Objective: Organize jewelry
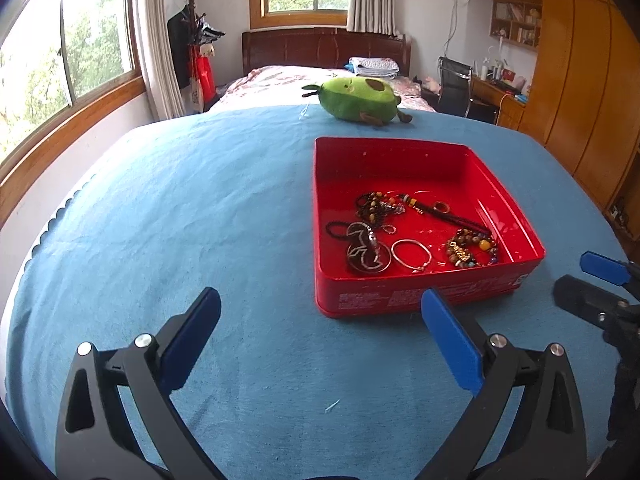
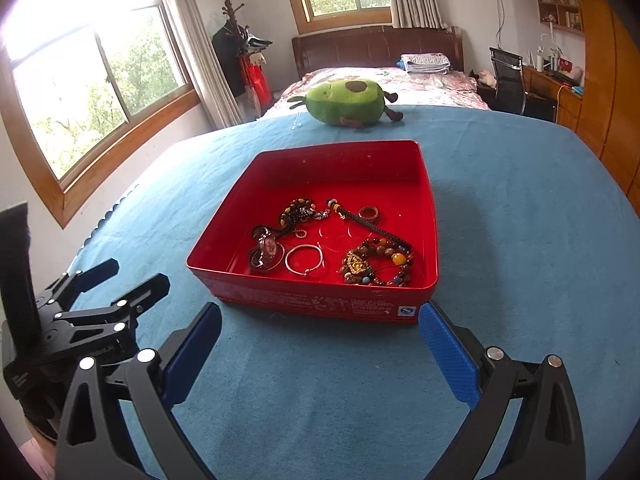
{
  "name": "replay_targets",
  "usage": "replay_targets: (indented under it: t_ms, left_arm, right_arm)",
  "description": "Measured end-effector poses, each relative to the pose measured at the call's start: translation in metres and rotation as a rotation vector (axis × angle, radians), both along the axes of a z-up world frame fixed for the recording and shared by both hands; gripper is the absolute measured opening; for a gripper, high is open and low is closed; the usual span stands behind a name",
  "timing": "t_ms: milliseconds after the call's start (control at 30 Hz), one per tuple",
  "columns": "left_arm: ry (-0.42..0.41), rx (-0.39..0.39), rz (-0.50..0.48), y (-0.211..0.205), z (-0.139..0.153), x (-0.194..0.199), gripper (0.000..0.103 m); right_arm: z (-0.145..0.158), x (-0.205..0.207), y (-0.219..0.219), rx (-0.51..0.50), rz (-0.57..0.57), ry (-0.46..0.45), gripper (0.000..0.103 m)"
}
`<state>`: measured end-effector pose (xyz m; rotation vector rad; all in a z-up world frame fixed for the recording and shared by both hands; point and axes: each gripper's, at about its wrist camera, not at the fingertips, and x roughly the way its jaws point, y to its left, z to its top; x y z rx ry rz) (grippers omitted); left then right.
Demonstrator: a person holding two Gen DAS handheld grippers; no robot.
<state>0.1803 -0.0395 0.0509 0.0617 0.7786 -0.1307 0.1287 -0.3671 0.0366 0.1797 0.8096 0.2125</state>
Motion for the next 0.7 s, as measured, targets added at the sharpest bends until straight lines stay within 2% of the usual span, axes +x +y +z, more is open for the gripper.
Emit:
replay_targets:
  t_ms: [700]
  left_arm:
    - [0.005,0.011,-0.02,-0.005,-0.004,0.004,0.1]
  right_arm:
    - [-0.014,0.006,0.007,-0.032,0.015,0.025,0.099]
